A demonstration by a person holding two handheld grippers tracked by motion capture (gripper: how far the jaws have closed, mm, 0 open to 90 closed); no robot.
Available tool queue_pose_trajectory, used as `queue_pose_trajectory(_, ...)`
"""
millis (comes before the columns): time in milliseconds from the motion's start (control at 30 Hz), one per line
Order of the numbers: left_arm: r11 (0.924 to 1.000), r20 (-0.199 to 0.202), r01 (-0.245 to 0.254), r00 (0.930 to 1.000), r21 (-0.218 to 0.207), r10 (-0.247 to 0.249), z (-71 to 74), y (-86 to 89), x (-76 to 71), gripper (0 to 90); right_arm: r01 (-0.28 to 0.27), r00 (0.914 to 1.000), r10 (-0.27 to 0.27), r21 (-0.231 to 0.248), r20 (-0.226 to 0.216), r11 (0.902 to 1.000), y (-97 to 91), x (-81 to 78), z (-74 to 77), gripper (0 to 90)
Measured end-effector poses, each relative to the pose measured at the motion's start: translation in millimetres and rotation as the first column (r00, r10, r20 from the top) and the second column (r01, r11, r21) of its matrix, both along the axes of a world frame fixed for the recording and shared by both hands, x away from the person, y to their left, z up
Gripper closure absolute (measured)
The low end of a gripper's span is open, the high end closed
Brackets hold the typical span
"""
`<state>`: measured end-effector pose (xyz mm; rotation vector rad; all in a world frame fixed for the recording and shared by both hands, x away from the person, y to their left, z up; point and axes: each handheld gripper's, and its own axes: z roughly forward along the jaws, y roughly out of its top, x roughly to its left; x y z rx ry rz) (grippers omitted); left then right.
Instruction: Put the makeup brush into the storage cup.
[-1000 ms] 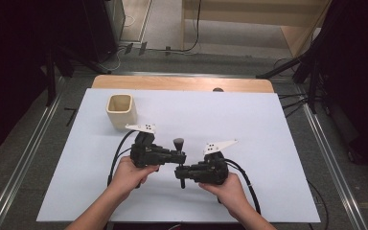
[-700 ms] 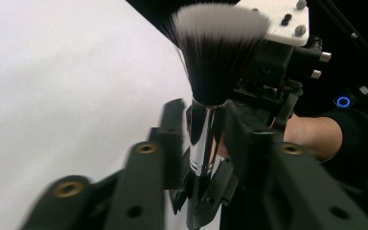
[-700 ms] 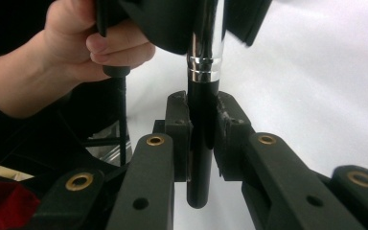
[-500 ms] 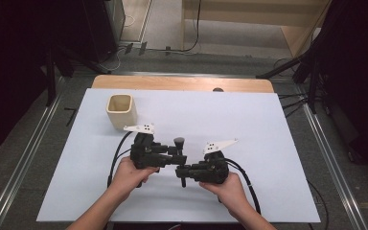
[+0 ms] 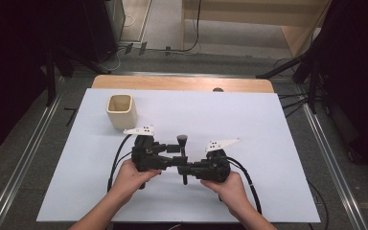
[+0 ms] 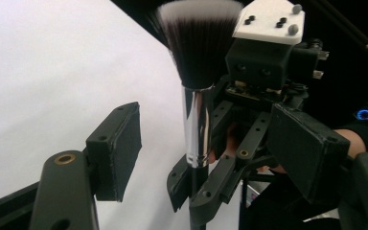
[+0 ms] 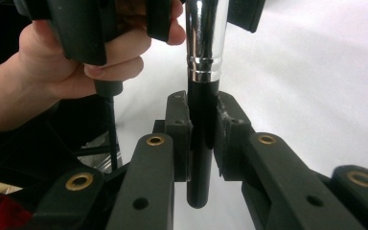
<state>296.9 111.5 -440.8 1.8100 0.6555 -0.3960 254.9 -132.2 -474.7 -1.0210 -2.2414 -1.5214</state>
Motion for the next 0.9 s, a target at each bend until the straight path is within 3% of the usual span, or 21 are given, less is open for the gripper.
queue_pose_trajectory(167, 0.9990, -0.017, -0.045, 0.9989, 0.002, 0.045, -1.3, 1.0, 0.0, 37.5, 0.017, 0.9995, -0.017, 0.012, -0.028, 0.9998, 0.0, 1.6, -3.2, 79.4)
queue_pose_trajectory(433, 0.9972, -0.028, -0.057, 0.9979, 0.047, 0.059, -2.7, -4.6, -2.8, 51.0, 0.030, 0.9977, -0.029, 0.014, -0.061, 0.9995, 4.6, 2.8, -7.4, 79.4)
queue_pose_trajectory(533, 0.9959, -0.061, -0.073, 0.9952, 0.054, 0.076, -3.4, -5.4, -2.5, 56.1, 0.034, 0.9971, -0.033, 0.011, -0.068, 0.9994, 5.0, 3.0, -8.1, 79.4)
queue_pose_trajectory(900, 0.9931, -0.056, -0.090, 0.9939, 0.075, 0.095, -3.6, -5.9, -2.3, 73.4, 0.042, 0.9964, -0.041, 0.016, -0.074, 0.9990, 5.8, 2.9, -8.3, 79.3)
